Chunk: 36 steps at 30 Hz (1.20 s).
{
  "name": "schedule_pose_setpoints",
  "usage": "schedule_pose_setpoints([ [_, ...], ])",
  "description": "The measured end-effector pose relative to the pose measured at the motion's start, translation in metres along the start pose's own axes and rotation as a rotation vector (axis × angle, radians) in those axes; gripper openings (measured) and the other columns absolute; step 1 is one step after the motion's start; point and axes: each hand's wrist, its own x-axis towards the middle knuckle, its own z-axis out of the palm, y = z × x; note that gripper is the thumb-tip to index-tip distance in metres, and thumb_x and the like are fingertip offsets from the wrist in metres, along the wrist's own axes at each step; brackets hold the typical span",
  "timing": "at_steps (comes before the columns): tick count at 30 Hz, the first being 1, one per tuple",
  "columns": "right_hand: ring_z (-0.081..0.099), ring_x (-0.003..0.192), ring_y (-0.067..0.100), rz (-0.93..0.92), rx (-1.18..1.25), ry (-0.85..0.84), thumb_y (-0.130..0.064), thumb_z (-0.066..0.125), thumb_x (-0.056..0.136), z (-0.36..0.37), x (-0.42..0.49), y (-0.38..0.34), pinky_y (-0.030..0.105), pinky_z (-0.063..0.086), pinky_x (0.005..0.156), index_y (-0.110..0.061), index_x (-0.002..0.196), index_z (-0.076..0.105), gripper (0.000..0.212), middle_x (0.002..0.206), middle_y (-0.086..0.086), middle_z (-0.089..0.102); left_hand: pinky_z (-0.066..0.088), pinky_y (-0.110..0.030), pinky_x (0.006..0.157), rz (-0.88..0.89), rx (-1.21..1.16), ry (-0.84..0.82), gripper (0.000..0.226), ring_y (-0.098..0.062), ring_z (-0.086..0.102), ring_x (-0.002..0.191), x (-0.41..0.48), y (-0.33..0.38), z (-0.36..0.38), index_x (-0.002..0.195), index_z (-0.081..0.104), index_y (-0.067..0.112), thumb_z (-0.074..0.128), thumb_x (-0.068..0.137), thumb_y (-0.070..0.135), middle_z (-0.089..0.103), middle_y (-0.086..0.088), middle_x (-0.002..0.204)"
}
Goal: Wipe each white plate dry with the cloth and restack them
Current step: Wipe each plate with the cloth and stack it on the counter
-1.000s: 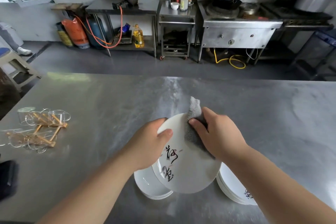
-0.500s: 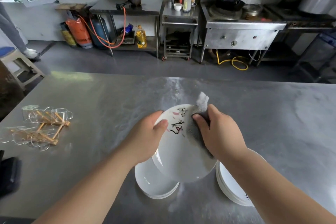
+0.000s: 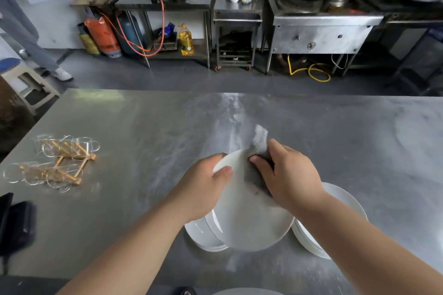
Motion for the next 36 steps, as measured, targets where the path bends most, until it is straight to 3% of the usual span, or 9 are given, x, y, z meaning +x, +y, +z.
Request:
schedule_pose_setpoints([
  [3,0.039,0.054,0.026,-0.070,-0.005,-0.012,-0.045,0.060,0.100,0.000,0.003,-0.007,0.033,0.029,0.049,-0.021,0.076,0.034,0.042,0.061,-0.011,0.037,0.055,-0.034,0.077,0.030,0.016,-0.008,0.024,-0.018,0.071,0.086,0.003,0.010,0.003,0.110,0.071,0.038,0.052,0.097,0.041,0.077,0.004,0.093],
  [9,0.057,0.075,0.031,0.400,0.150,-0.136,-0.049,0.046,0.104,0.006,0.004,0.020,0.037,0.034,0.063,-0.019,0.078,0.048,0.040,0.071,-0.004,0.058,0.041,-0.024,0.067,-0.144,-0.245,0.227,0.024,-0.003,0.050,0.069,-0.004,-0.021,0.015,0.096,0.067,0.031,0.048,0.108,0.039,0.059,0.015,0.077],
  [11,0.054,0.069,0.031,0.281,0.072,-0.143,-0.053,0.046,0.101,0.008,-0.003,0.013,0.038,0.036,0.060,-0.019,0.079,0.042,0.040,0.069,-0.004,0.056,0.044,-0.018,0.071,-0.115,-0.167,0.228,0.032,0.009,0.056,0.073,-0.004,-0.020,0.018,0.091,0.067,0.053,0.044,0.109,0.041,0.067,0.026,0.082],
  [15,0.047,0.058,0.032,-0.136,-0.037,-0.058,-0.063,0.038,0.093,0.009,-0.006,-0.011,0.034,0.035,0.049,-0.024,0.078,0.036,0.042,0.066,-0.007,0.046,0.053,-0.043,0.086,0.029,-0.063,0.010,0.033,-0.014,0.067,0.089,0.003,-0.013,0.020,0.109,0.073,0.033,0.044,0.102,0.049,0.077,0.001,0.098],
  [19,0.049,0.064,0.028,0.129,0.034,-0.117,-0.058,0.044,0.100,0.007,0.008,0.006,0.036,0.034,0.055,-0.020,0.078,0.043,0.045,0.064,-0.009,0.049,0.047,-0.040,0.079,-0.035,-0.218,0.050,0.044,-0.016,0.059,0.082,0.000,-0.019,0.013,0.103,0.073,0.024,0.050,0.094,0.060,0.072,-0.018,0.097],
  [22,0.053,0.071,0.028,0.350,0.133,-0.126,-0.051,0.046,0.104,0.006,0.004,0.022,0.035,0.033,0.056,-0.022,0.074,0.044,0.042,0.069,-0.006,0.055,0.047,-0.037,0.081,-0.128,-0.193,0.118,0.028,-0.010,0.063,0.085,-0.006,-0.030,0.013,0.098,0.071,0.036,0.049,0.099,0.052,0.075,-0.006,0.100],
  [25,0.048,0.063,0.026,0.211,0.062,-0.120,-0.051,0.050,0.101,0.006,-0.007,0.010,0.037,0.031,0.055,-0.023,0.074,0.033,0.042,0.065,-0.008,0.050,0.053,-0.034,0.080,-0.065,-0.021,0.081,0.026,0.001,0.067,0.085,-0.006,-0.018,0.012,0.101,0.069,0.047,0.043,0.104,0.046,0.075,0.015,0.092],
  [29,0.039,0.058,0.023,-0.016,0.013,-0.110,-0.050,0.058,0.098,0.003,-0.006,0.004,0.035,0.026,0.050,-0.026,0.074,0.027,0.045,0.062,-0.011,0.038,0.056,-0.054,0.093,0.008,0.020,-0.063,0.045,-0.033,0.071,0.095,0.002,0.000,0.009,0.116,0.070,0.021,0.043,0.098,0.051,0.076,-0.012,0.103],
  [36,0.056,0.071,0.026,0.453,0.089,-0.225,-0.052,0.047,0.104,0.003,-0.017,0.048,0.028,0.033,0.055,-0.022,0.076,0.049,0.041,0.070,-0.007,0.057,0.056,-0.047,0.093,-0.211,-0.280,0.040,0.032,-0.027,0.065,0.089,-0.005,-0.021,0.031,0.103,0.070,0.024,0.051,0.092,0.047,0.070,-0.019,0.102],
])
